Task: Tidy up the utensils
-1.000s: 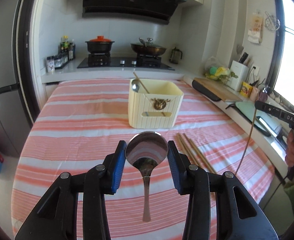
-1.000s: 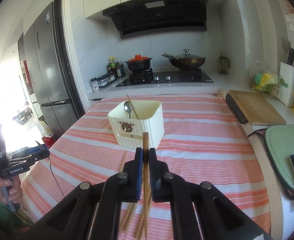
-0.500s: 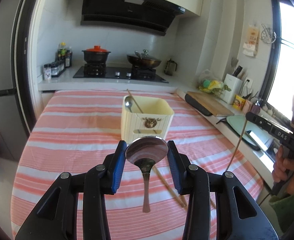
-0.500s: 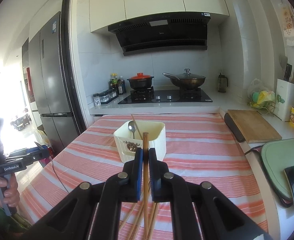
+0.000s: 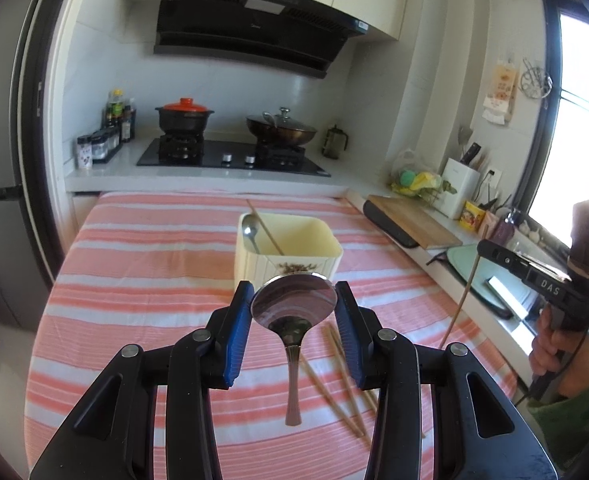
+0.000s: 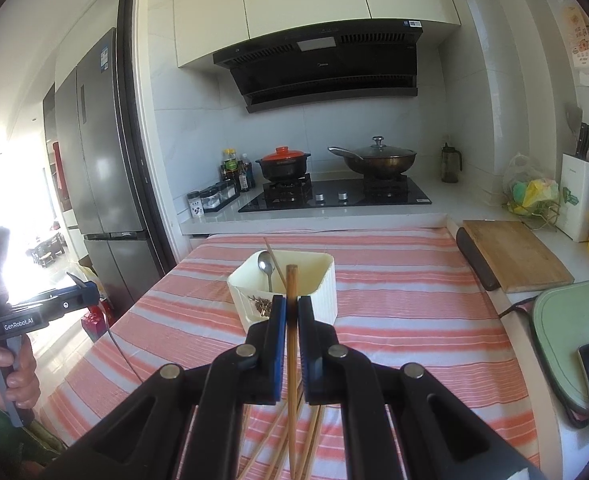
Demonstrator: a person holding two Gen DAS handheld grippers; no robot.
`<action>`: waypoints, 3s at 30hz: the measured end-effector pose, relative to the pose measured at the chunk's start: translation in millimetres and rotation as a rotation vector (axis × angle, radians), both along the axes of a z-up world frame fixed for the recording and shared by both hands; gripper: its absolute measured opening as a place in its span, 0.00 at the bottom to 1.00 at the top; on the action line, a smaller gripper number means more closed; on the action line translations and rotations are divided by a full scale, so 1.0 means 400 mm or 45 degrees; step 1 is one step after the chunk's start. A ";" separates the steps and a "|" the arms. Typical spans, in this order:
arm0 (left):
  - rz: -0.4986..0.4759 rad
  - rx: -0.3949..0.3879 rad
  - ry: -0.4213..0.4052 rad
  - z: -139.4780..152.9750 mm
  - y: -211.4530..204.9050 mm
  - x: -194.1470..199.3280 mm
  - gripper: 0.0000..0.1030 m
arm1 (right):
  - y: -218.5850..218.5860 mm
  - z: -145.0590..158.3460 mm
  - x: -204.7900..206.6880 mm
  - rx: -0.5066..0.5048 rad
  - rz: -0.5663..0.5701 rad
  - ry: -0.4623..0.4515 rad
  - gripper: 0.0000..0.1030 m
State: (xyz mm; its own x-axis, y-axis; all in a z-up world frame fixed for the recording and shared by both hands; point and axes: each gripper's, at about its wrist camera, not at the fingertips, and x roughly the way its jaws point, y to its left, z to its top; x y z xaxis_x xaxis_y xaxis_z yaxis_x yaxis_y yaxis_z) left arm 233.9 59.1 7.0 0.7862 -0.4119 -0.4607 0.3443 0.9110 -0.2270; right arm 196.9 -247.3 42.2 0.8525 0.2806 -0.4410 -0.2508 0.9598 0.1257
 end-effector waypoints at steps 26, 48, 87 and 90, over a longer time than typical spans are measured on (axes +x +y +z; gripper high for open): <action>0.112 -0.050 -0.133 0.160 -0.093 0.500 0.40 | 0.086 0.151 0.459 0.042 0.061 -0.296 0.06; 0.113 0.182 0.215 -0.062 -0.062 0.437 0.87 | 0.026 -0.095 0.508 -0.052 -0.017 0.250 0.48; 0.296 0.390 0.505 -0.533 -0.032 0.067 0.99 | -0.129 -0.533 0.037 -0.294 -0.242 0.561 0.58; 0.296 0.390 0.505 -0.532 -0.033 0.068 0.99 | -0.129 -0.533 0.037 -0.295 -0.242 0.562 0.58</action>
State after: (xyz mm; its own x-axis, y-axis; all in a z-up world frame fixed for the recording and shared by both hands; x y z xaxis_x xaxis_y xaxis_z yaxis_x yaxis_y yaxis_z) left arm 261.2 45.9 -205.9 0.5821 -0.0485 -0.8116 0.0681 0.9976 -0.0107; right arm 211.7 -299.0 -171.1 0.5984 -0.0084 -0.8011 -0.0407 0.9983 -0.0409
